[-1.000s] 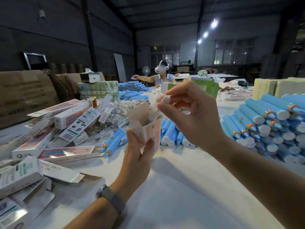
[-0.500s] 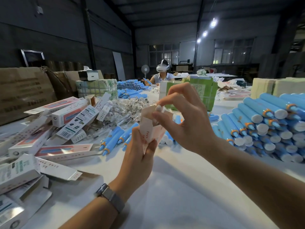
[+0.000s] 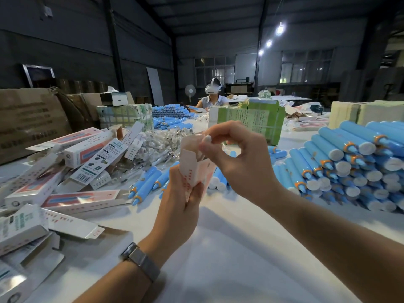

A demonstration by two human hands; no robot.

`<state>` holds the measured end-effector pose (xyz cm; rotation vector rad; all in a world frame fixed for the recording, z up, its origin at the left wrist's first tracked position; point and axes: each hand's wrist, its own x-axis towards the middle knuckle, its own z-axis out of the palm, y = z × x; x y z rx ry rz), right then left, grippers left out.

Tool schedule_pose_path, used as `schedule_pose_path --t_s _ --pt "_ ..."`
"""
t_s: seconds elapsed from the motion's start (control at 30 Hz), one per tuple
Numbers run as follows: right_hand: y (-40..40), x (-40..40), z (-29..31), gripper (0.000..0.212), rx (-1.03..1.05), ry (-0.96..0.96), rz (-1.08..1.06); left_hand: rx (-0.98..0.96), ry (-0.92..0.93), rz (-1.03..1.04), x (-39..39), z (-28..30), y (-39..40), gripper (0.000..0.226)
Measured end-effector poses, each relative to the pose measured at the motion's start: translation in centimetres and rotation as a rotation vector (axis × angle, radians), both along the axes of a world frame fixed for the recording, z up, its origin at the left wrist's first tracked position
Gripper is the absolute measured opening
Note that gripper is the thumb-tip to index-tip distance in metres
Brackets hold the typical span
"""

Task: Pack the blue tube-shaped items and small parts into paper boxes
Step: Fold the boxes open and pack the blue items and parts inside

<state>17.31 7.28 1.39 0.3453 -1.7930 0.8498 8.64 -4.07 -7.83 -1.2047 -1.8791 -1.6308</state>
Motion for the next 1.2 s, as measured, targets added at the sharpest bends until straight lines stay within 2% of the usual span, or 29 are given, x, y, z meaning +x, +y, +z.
schedule_pose_path --t_s 0.1,0.2,0.33,0.43,0.53,0.7,0.83,1.0,1.07,1.2 --pt "0.5 -0.1 -0.7 0.021 0.099 -0.05 -0.074 0.003 0.014 0.002 -0.1 -0.1 -0.1 0.021" --pt "1.1 -0.4 -0.8 0.012 0.249 0.009 -0.158 0.005 0.027 0.013 -0.3 -0.1 -0.1 0.026" --pt "1.4 -0.3 -1.0 0.026 0.543 -0.008 -0.299 0.053 0.083 -0.05 -0.1 0.4 -0.4 0.057" --pt "1.4 -0.3 -1.0 0.028 0.607 -0.082 -0.363 0.1 0.083 -0.097 0.0 0.8 -0.6 0.07" --pt "1.5 -0.4 -0.9 0.022 0.51 -0.132 -0.288 0.108 0.052 -0.094 -0.1 0.9 -0.6 0.064" --pt "1.4 -0.8 -2.1 0.032 0.184 -0.076 -0.128 0.113 -0.007 -0.246 0.1 0.9 -0.4 0.068" --pt "0.6 -0.9 -3.1 0.043 -0.115 -0.26 0.121 0.161 -0.068 -0.282 0.2 1.2 -0.5 0.063" --pt "0.5 -0.8 -3.2 0.056 -0.141 -0.235 0.16 0.132 0.061 -0.154 0.3 1.6 -0.7 0.053" --pt "0.4 -1.0 -3.4 0.047 -0.182 -0.225 0.149 0.114 0.106 -0.131 0.6 1.7 -0.8 0.051" --pt "0.2 -1.0 -3.5 0.036 -0.199 -0.227 0.149 0.117 0.077 -0.162 0.8 2.0 -1.0 0.048"
